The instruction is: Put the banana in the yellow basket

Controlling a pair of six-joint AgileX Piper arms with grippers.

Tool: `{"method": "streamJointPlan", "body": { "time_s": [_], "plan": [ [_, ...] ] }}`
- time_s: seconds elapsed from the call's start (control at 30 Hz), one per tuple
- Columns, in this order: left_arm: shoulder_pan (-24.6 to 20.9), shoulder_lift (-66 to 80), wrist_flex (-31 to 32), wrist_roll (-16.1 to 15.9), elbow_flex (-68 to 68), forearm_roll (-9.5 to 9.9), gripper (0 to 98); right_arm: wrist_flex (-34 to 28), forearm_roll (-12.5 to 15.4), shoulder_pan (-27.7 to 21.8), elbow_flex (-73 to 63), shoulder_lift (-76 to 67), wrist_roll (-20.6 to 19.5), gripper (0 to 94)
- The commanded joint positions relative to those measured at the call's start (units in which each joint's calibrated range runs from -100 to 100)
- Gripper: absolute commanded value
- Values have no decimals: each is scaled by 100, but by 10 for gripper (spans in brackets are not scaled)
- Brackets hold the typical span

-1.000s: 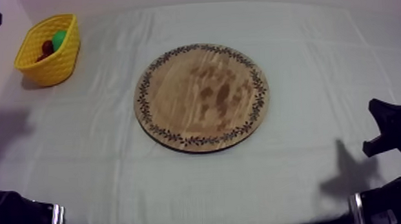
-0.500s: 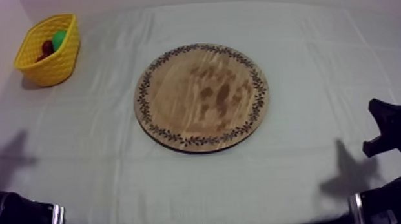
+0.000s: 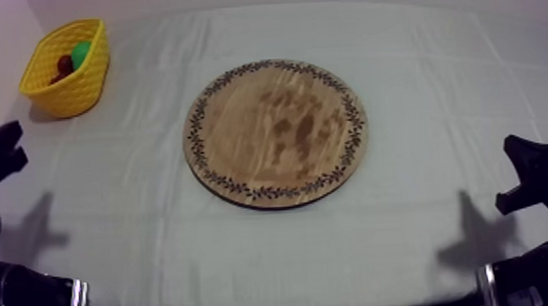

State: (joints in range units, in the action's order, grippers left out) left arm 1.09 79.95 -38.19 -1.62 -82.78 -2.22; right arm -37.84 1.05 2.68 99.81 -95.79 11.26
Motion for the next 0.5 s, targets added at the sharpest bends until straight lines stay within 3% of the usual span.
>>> {"method": "streamJointPlan", "body": {
  "time_s": [0.0,0.3,0.47],
  "plan": [
    [2,249,32,16,-370,-3,0,2,0,0,-3,3,0,2],
    [69,1171,6,153,-1299,-9,0,2,0,0,-3,3,0,2],
    [89,1477,-168,210,-1419,92,0,2,0,-5,-3,3,-2,2]
  ]
}}
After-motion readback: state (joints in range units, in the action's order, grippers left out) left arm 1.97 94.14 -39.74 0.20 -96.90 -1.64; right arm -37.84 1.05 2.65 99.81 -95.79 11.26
